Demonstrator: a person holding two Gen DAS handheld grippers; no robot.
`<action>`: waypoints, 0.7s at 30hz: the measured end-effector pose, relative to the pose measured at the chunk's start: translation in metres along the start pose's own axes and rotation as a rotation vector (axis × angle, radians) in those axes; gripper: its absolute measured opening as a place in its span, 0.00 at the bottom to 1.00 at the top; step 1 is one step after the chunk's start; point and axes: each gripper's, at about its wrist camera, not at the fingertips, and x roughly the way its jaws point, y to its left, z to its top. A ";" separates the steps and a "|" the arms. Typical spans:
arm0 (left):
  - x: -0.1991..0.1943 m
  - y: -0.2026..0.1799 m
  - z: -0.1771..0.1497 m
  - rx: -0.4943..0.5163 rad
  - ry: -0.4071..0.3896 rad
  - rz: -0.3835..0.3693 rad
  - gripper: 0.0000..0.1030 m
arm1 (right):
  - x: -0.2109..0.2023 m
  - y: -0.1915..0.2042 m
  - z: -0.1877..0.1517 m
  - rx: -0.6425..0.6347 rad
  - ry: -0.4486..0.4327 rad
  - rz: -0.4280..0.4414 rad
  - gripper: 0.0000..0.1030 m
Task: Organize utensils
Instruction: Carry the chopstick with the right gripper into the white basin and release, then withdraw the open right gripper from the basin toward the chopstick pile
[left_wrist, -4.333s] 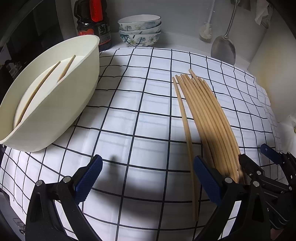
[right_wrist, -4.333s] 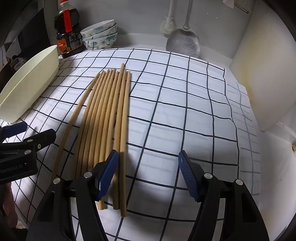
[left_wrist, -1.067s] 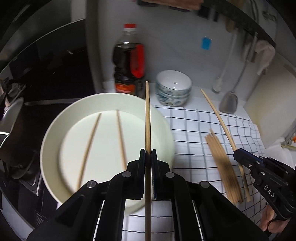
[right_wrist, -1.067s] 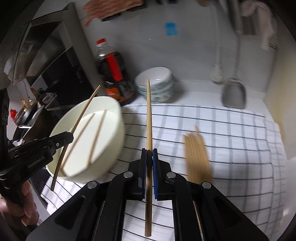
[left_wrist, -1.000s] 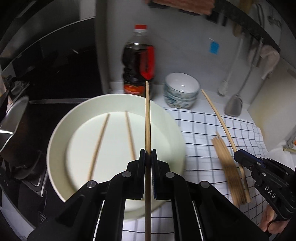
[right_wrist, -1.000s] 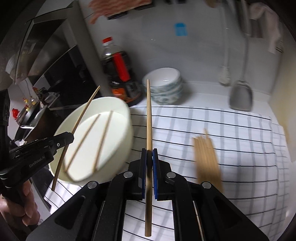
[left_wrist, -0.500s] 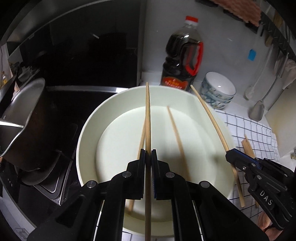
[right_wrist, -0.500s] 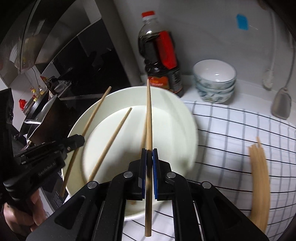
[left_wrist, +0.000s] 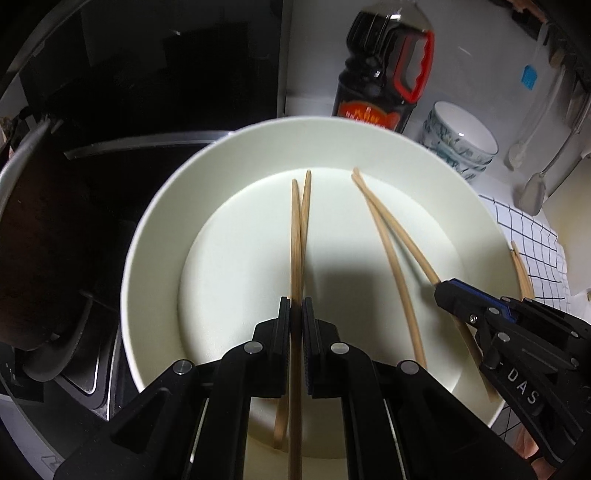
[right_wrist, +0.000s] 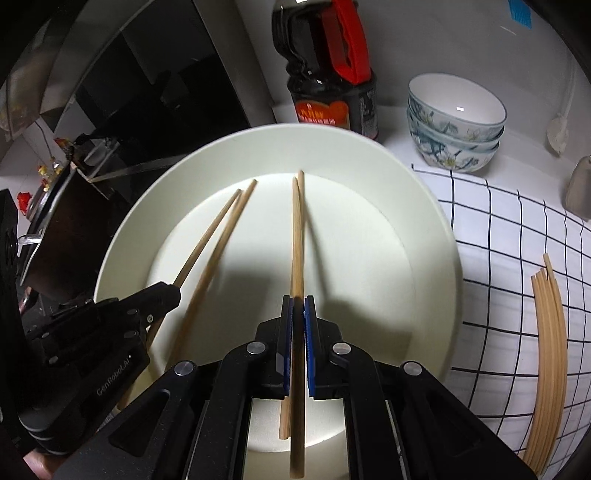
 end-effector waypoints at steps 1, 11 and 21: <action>0.003 0.000 0.000 0.001 0.009 0.001 0.07 | 0.002 0.000 0.000 0.002 0.005 -0.005 0.06; -0.009 0.010 0.000 -0.013 -0.035 0.044 0.62 | 0.004 0.001 -0.002 -0.019 0.003 -0.047 0.30; -0.037 0.014 -0.005 -0.029 -0.077 0.111 0.84 | -0.026 -0.003 -0.015 -0.026 -0.039 -0.067 0.39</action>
